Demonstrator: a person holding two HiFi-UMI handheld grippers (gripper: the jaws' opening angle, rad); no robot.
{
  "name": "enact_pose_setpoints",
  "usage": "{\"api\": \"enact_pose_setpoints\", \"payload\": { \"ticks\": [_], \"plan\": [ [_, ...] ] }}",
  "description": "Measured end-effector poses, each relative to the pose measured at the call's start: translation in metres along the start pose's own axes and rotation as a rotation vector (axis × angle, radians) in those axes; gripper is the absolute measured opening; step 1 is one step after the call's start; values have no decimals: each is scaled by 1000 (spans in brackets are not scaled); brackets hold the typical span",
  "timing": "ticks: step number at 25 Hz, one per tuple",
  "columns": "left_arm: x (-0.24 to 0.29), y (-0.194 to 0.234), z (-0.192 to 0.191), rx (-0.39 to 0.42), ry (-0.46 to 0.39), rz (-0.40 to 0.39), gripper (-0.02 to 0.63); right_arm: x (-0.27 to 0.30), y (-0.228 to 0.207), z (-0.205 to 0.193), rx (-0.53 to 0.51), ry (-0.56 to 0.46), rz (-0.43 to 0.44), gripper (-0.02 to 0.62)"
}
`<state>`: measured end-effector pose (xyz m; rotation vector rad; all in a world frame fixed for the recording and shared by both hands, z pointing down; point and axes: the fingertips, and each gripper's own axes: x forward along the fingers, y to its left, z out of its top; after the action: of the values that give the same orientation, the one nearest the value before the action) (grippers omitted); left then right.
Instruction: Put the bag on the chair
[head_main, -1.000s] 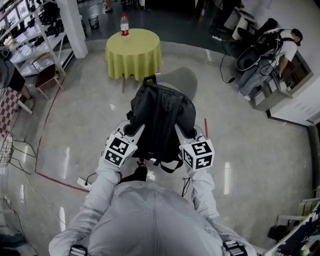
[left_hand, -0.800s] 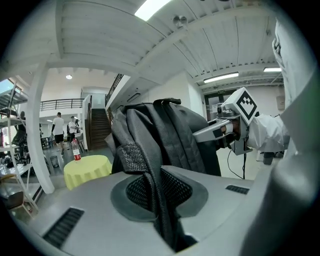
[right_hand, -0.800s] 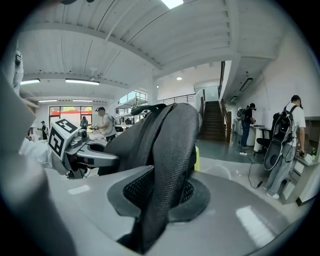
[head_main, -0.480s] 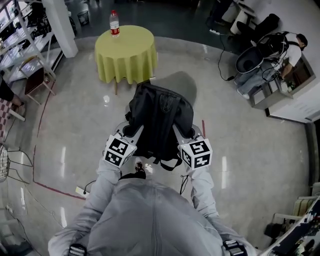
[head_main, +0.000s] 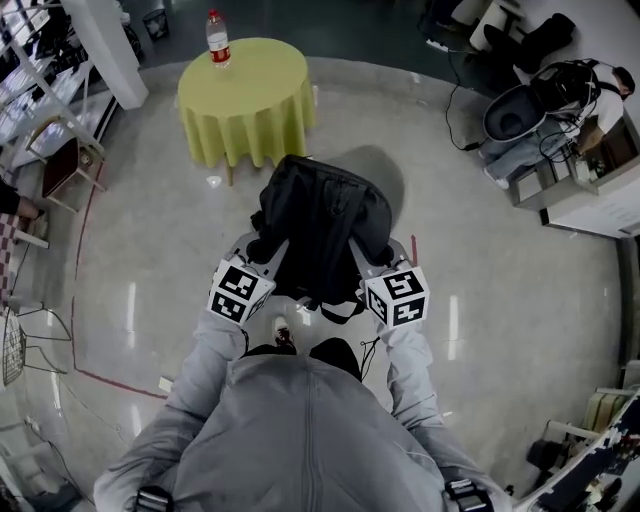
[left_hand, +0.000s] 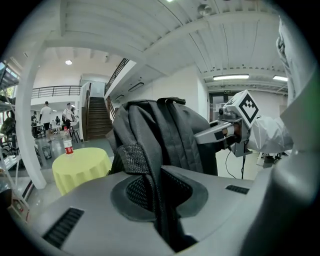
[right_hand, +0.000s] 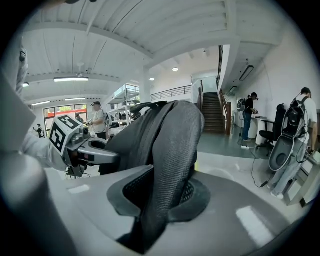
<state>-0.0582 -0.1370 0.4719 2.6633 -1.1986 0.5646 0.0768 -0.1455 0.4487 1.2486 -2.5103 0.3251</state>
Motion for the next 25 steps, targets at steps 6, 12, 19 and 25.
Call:
{"api": "enact_pose_setpoints", "payload": {
  "ticks": [6,12,19,25],
  "plan": [
    [47,24,-5,-63,35,43,41,39,-37,-6,-9,47,37,78],
    [111,50,-24,-156,93,99,41,91,-87,-28,23,131,111,77],
    [163,76,-63,-266,163,149,41,148,-122,-62,36,238,194,77],
    [219,107,-98,-328,267,143,41,201,-156,-100,65,386,235,78]
  ]
}}
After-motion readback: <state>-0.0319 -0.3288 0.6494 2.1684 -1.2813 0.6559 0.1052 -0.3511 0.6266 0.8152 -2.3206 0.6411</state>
